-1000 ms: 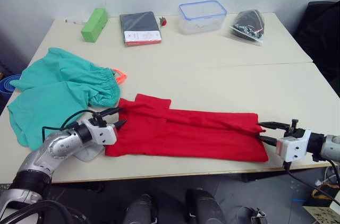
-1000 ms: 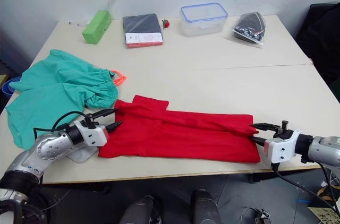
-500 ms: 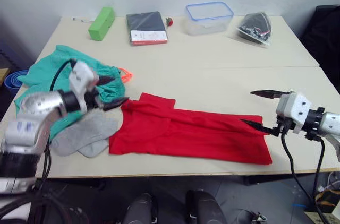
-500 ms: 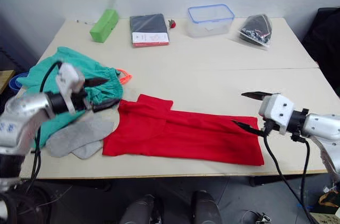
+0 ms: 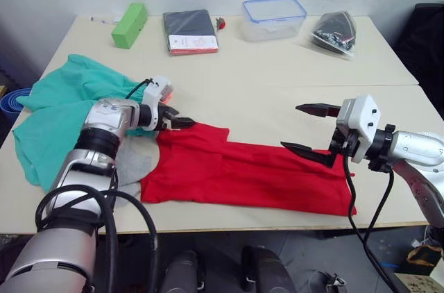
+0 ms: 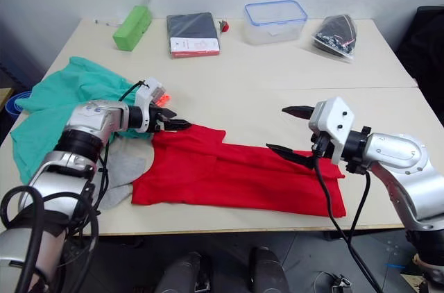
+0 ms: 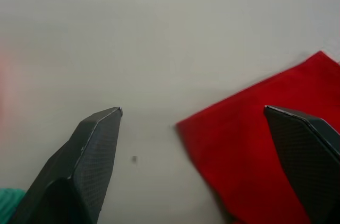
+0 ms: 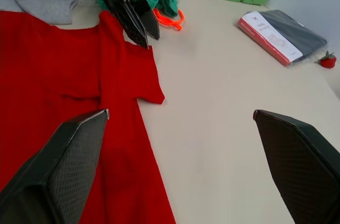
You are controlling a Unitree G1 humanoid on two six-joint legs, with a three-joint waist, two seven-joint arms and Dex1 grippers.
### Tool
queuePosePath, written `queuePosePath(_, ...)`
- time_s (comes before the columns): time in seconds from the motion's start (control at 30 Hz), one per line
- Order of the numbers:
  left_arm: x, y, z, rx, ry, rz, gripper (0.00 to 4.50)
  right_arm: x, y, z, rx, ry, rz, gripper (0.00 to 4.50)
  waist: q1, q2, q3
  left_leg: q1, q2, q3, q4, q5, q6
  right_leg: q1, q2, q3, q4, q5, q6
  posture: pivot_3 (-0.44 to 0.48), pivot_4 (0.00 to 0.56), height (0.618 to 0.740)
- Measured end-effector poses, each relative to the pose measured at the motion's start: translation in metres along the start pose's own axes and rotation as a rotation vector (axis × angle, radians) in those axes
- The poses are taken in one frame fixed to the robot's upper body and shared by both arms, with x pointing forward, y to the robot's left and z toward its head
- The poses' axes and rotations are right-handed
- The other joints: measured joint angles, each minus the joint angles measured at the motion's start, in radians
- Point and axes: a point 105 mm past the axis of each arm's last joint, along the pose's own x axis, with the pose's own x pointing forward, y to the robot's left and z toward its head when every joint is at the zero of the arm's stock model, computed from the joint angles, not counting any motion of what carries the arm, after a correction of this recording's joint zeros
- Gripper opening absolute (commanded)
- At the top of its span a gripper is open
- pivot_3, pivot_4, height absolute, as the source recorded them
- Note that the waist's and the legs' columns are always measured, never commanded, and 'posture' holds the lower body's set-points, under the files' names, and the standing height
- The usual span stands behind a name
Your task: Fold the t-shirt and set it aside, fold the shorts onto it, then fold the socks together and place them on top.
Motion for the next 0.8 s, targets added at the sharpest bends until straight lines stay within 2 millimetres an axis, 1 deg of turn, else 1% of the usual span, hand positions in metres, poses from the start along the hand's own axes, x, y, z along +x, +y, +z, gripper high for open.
queuePosePath(0.1,0.002,0.001,-0.002,0.033,0.025,-0.01,4.48,0.002,0.003,0.002,-0.013,0.005,-0.002,4.47,-0.002,0.0,0.0,0.0,0.0,0.0,0.005,-0.002,0.002,0.001,-0.001,0.001,0.0,0.0,0.0,0.0,0.15,0.74)
queuePosePath(0.17,0.003,0.001,-0.004,0.064,0.04,-0.015,4.08,0.003,0.002,0.002,-0.019,0.007,-0.012,4.5,-0.002,0.0,0.0,0.0,0.0,0.0,0.006,-0.002,0.003,0.001,-0.003,0.001,0.0,0.0,0.0,0.0,0.15,0.74)
queuePosePath(0.2,0.003,0.002,-0.004,0.085,0.046,-0.011,3.85,0.004,0.002,0.001,-0.02,0.008,-0.017,4.5,-0.002,0.0,0.0,0.0,0.0,0.0,0.006,-0.002,0.003,0.001,-0.007,0.001,0.001,0.0,0.0,0.0,0.15,0.74)
queuePosePath(0.43,0.006,0.002,-0.007,0.14,0.067,-0.01,1.7,0.005,0.003,-0.001,-0.038,0.024,-0.023,4.5,0.0,0.0,0.0,0.0,-0.001,-0.001,0.006,-0.003,0.004,0.001,-0.009,0.0,0.001,0.0,0.0,0.0,0.15,0.74)
queuePosePath(0.6,0.008,0.002,-0.01,0.128,0.06,-0.019,0.12,0.005,0.004,-0.003,-0.05,0.032,-0.023,4.5,0.0,0.0,0.0,0.0,-0.001,-0.001,0.006,-0.004,0.004,0.001,-0.009,0.0,0.002,0.0,0.0,0.0,0.15,0.74)
queuePosePath(0.63,0.008,0.001,-0.01,0.128,0.059,-0.024,0.04,0.005,0.004,-0.003,-0.056,0.037,-0.022,4.5,0.0,0.0,0.0,0.0,-0.001,-0.001,0.006,-0.004,0.004,0.001,-0.009,-0.001,0.002,0.0,0.0,0.0,0.15,0.74)
queuePosePath(0.8,0.009,0.0,-0.011,0.121,0.042,-0.037,0.04,0.005,0.006,-0.008,-0.062,0.053,-0.014,4.5,0.0,-0.001,0.0,0.0,-0.001,-0.001,0.006,-0.004,0.004,0.001,-0.009,-0.001,0.002,0.0,0.0,0.0,0.15,0.74)
